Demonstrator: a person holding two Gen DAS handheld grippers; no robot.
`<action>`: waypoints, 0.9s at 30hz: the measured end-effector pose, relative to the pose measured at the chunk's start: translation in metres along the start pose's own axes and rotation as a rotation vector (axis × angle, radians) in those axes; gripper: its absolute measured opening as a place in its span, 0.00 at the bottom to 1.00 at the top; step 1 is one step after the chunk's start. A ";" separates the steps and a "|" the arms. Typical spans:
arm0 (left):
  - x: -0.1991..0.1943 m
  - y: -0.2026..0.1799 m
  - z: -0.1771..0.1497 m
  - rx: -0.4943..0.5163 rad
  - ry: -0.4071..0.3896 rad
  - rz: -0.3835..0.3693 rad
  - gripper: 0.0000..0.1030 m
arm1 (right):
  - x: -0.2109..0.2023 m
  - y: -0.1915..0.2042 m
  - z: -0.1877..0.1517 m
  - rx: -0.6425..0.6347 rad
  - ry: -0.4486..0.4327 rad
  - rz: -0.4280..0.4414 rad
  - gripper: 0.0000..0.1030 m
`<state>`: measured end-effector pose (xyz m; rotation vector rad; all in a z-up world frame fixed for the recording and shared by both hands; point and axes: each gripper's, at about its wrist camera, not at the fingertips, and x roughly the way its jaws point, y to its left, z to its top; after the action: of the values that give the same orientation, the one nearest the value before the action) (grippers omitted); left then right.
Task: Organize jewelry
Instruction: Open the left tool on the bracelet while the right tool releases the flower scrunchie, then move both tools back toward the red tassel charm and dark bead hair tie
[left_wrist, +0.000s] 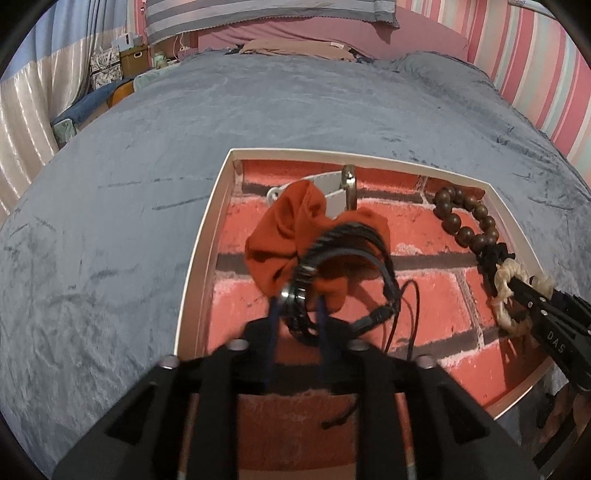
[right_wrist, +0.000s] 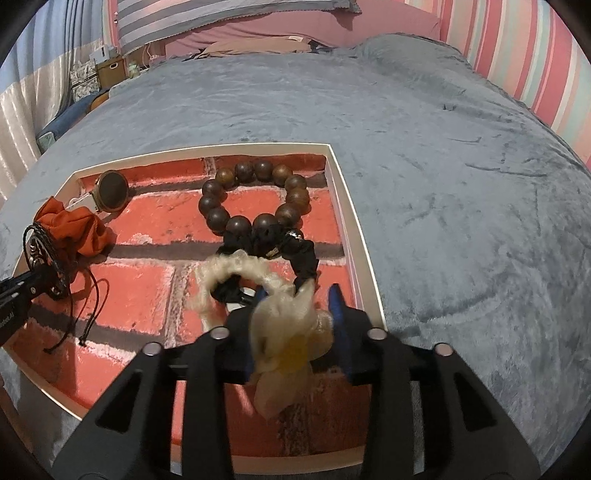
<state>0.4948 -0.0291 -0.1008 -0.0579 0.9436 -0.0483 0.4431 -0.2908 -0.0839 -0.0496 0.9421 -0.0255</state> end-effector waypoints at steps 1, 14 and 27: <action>-0.002 0.001 -0.002 -0.003 -0.004 0.003 0.50 | -0.001 0.000 0.000 0.001 0.000 0.004 0.40; -0.056 0.010 -0.025 0.012 -0.019 -0.092 0.83 | -0.073 -0.008 -0.001 0.006 -0.128 0.040 0.93; -0.192 0.046 -0.063 0.047 -0.239 -0.091 0.91 | -0.178 -0.020 -0.060 0.007 -0.272 0.026 0.96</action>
<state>0.3317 0.0279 0.0144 -0.0613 0.7007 -0.1446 0.2899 -0.3045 0.0255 -0.0329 0.6710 0.0022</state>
